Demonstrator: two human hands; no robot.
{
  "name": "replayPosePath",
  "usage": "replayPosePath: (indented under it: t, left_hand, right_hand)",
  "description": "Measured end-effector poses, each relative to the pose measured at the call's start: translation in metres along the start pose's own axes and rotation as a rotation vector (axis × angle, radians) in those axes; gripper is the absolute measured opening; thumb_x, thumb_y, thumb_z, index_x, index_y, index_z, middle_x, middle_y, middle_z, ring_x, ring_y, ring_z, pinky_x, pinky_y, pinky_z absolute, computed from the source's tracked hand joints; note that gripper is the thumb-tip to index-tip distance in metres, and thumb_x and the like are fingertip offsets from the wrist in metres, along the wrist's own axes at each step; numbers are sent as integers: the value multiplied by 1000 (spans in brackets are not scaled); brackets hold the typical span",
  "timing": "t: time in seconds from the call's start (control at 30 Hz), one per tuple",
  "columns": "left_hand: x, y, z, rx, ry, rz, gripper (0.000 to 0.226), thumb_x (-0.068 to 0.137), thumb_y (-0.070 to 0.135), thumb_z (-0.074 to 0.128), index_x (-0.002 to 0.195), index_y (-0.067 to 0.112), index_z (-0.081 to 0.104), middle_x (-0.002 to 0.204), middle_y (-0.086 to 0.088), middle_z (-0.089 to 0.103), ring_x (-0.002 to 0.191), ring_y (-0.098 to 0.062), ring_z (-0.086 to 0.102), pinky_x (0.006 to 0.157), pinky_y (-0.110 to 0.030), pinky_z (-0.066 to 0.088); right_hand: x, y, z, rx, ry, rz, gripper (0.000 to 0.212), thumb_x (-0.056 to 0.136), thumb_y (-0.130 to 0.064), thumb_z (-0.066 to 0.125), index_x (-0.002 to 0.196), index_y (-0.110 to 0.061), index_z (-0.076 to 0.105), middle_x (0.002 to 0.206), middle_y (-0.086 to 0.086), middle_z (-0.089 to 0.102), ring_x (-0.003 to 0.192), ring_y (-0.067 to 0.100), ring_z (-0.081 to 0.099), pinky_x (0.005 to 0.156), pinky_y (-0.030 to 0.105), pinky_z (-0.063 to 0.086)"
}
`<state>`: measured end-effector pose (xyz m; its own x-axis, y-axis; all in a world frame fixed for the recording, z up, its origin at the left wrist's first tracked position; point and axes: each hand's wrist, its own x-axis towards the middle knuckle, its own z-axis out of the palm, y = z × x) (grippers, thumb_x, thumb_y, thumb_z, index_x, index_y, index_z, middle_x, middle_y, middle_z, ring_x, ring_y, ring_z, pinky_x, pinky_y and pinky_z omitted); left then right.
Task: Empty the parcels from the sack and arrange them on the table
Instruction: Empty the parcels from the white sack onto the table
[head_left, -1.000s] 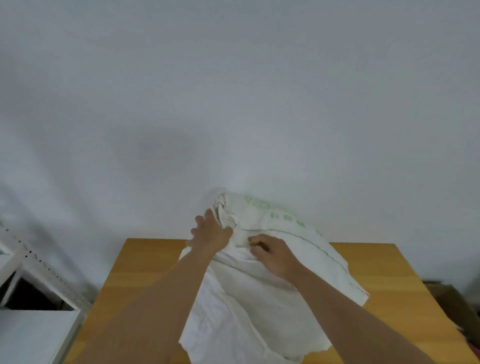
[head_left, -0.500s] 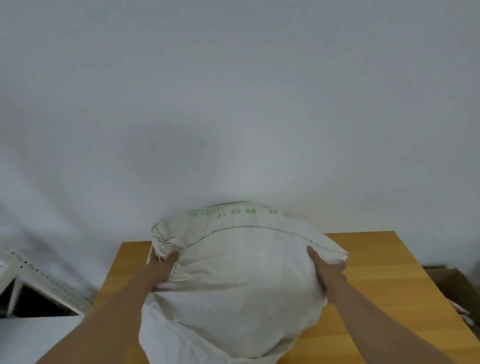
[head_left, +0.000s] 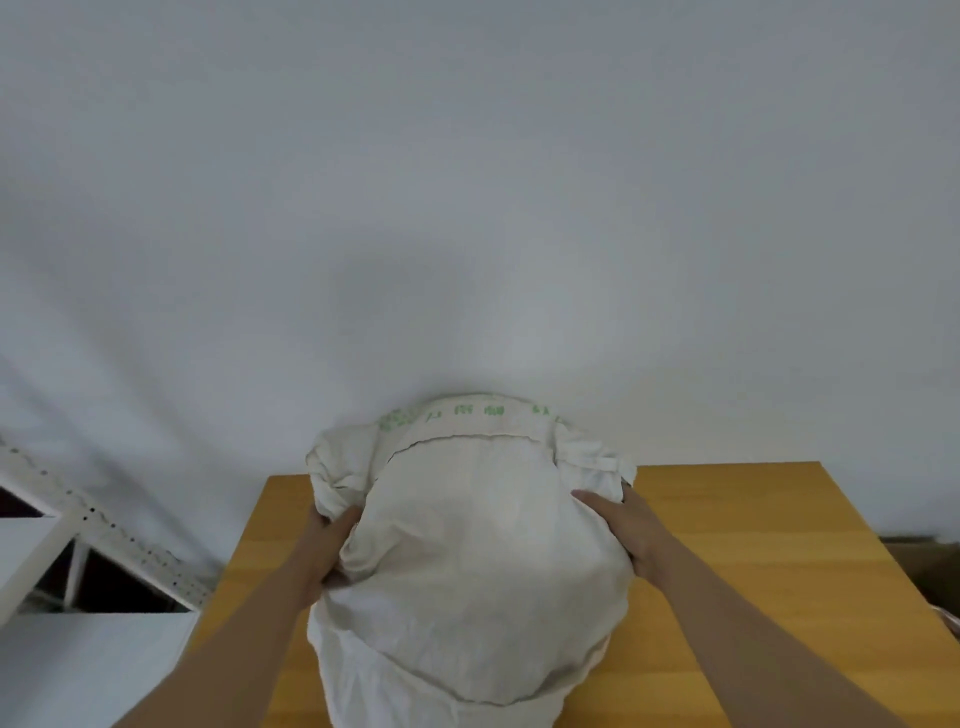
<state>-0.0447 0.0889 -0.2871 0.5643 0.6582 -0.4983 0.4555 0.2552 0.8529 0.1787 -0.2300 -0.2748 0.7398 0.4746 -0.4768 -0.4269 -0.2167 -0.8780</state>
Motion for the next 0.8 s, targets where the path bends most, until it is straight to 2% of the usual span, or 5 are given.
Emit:
replayPosePath:
  t: [0.2, 0.33, 0.5, 0.63, 0.8]
  left_hand:
    - [-13, 2, 16, -181, 108, 137, 54, 88, 41, 68, 132, 31, 40, 122, 2, 58, 105, -23, 57, 84, -41, 50]
    - [-13, -9, 23, -403, 159, 65, 63, 72, 60, 64, 128, 35, 47, 116, 3, 62, 104, -25, 58, 93, -47, 49]
    - [49, -84, 15, -332, 157, -74, 31, 100, 28, 48, 131, 23, 48, 135, -13, 53, 122, -36, 50, 96, -50, 47]
    - [-7, -65, 43, -215, 288, -38, 28, 101, 36, 49, 106, 9, 57, 106, -18, 63, 101, -39, 59, 91, -52, 47]
    - [-22, -72, 52, 18, 91, -255, 71, 96, 67, 26, 131, 10, 49, 125, -21, 57, 106, -39, 58, 84, -52, 53]
  right_hand:
    - [-19, -33, -1, -83, 62, -197, 64, 75, -35, 82, 133, -32, 55, 118, -5, 69, 103, 19, 68, 89, 45, 57]
    - [-51, -70, 17, -171, 106, -381, 31, 86, -17, 70, 116, -25, 64, 104, -1, 72, 96, 20, 69, 85, 38, 57]
    - [-90, -96, 38, -244, 100, -623, 10, 87, -6, 62, 93, -14, 65, 71, -3, 64, 58, 11, 57, 50, 20, 44]
    - [-80, -66, 24, -314, 214, -514, 18, 85, -5, 57, 69, -10, 49, 55, -3, 46, 48, 13, 41, 45, 24, 32]
    - [-50, 0, -6, -607, 462, -351, 31, 78, -43, 47, 78, -14, 58, 76, 8, 62, 77, 33, 60, 67, 43, 47]
